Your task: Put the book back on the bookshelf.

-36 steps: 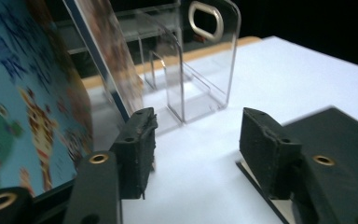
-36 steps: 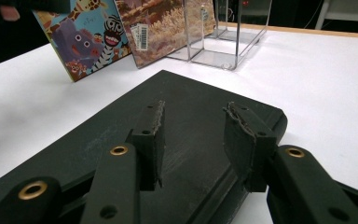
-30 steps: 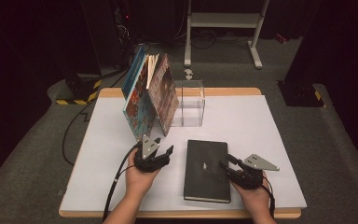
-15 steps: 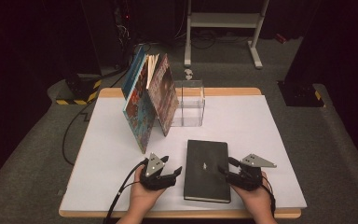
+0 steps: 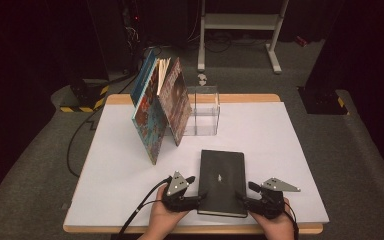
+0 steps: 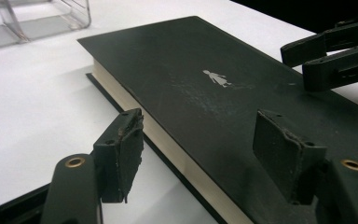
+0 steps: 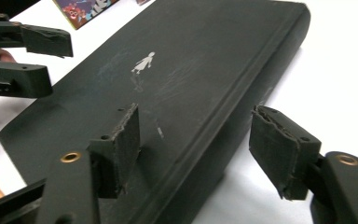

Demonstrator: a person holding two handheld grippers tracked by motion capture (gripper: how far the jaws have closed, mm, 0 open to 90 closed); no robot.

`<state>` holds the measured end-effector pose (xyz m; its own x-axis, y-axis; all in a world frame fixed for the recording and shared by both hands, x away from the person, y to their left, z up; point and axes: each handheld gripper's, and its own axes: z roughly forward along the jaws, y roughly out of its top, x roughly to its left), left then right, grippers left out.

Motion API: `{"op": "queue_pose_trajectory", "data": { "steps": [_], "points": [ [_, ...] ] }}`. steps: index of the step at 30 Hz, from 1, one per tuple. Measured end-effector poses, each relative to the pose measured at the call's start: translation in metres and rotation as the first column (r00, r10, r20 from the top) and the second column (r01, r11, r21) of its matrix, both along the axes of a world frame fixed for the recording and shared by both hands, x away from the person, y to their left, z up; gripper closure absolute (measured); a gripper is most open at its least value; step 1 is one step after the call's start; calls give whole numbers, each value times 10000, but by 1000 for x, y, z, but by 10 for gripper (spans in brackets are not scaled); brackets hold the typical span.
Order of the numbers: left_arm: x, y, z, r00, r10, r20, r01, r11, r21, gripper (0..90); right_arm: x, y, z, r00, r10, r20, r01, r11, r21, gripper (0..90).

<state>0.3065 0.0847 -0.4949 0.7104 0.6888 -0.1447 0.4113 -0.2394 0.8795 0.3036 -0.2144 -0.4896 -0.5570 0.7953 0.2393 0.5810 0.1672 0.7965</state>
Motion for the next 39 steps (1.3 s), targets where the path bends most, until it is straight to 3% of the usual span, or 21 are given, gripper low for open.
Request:
{"op": "queue_pose_trajectory", "data": {
  "steps": [4,7,14,18,39],
  "points": [
    [2,-4,-4,9999,22,-135,-21,10000,75,324,1,5,-4,9995,161,-289,-156,9997,194,262],
    [2,-6,-5,9994,-142,-322,138,9998,-119,312,2,6,-6,9989,218,-425,-206,9994,293,225],
    [6,-7,-9,9966,-311,-758,276,9985,-466,271,2,5,-8,9986,209,-482,-189,9990,414,213],
    [5,-8,-8,9964,-266,-807,232,9989,-418,267,4,4,-9,9973,185,-704,-141,9980,616,208],
    [11,-6,-6,9954,236,-930,-265,9992,-303,292,13,13,-3,9945,115,-1044,-100,9998,154,213]
  ]
}}
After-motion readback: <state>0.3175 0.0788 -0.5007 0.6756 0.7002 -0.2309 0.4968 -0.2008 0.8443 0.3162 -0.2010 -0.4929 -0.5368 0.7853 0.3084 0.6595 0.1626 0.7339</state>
